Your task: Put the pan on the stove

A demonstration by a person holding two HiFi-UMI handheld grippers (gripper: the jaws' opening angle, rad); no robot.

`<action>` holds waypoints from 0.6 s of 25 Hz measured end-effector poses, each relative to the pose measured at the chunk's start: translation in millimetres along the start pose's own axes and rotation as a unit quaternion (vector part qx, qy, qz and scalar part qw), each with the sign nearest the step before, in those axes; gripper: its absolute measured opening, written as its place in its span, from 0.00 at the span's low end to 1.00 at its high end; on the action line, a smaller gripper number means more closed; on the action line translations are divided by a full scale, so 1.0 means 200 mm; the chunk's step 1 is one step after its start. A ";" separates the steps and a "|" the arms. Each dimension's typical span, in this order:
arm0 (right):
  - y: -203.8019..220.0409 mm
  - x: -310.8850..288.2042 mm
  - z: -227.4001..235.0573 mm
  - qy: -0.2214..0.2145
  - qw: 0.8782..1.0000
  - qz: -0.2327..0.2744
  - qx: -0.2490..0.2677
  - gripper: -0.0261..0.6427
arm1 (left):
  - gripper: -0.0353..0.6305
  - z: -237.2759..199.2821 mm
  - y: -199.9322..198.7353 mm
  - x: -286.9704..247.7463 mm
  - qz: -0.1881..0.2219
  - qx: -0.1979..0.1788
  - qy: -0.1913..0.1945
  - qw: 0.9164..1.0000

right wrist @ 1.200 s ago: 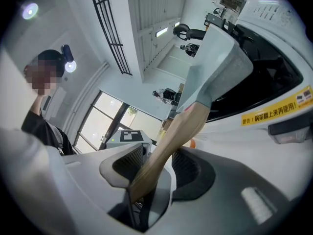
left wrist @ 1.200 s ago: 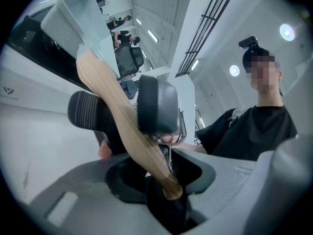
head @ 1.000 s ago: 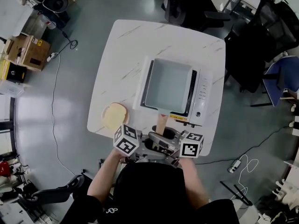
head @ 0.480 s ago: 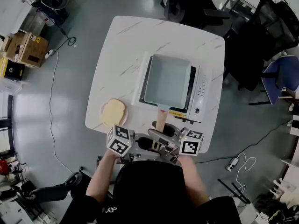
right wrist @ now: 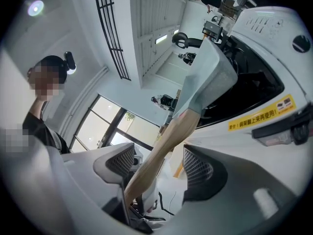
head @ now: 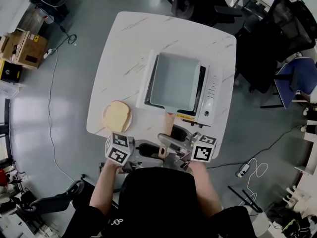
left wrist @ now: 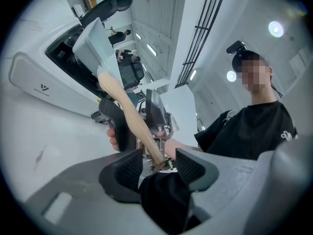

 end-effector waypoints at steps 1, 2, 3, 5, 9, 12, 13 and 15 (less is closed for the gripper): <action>0.00 0.01 0.01 0.002 1.000 0.003 -0.001 0.49 | 0.36 0.00 0.00 0.02 0.005 0.000 -0.002 1.000; -0.01 0.03 0.01 0.003 1.000 0.009 -0.002 0.50 | 0.36 0.01 0.00 0.04 0.013 0.001 -0.004 1.000; -0.02 0.04 0.02 0.004 1.000 0.016 -0.004 0.50 | 0.36 0.01 0.00 0.06 0.022 0.004 -0.006 1.000; -0.05 0.07 0.03 0.010 0.999 0.031 -0.006 0.50 | 0.36 0.03 0.01 0.11 0.044 0.013 -0.010 0.999; -0.10 0.15 0.06 0.037 0.998 0.058 0.002 0.50 | 0.36 0.06 0.01 0.21 0.079 0.022 -0.012 0.997; -0.14 0.21 0.09 0.054 0.996 0.076 0.013 0.50 | 0.35 0.03 -0.03 0.25 0.103 0.014 -0.026 0.994; -0.14 0.23 0.09 0.057 0.995 0.080 0.017 0.50 | 0.35 0.03 -0.05 0.25 0.111 0.008 -0.032 0.993; -0.16 0.27 0.09 0.061 0.994 0.085 0.025 0.50 | 0.35 0.03 -0.09 0.26 0.126 -0.006 -0.042 0.991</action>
Point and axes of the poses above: the fingertips, and each gripper's own axes: x backward along the fingers, z to its right, y out of its underside, the point moved 1 cm from there along x, backward along the fingers, and after that the axes turned 3 degrees about y, right-handed, at the moved point
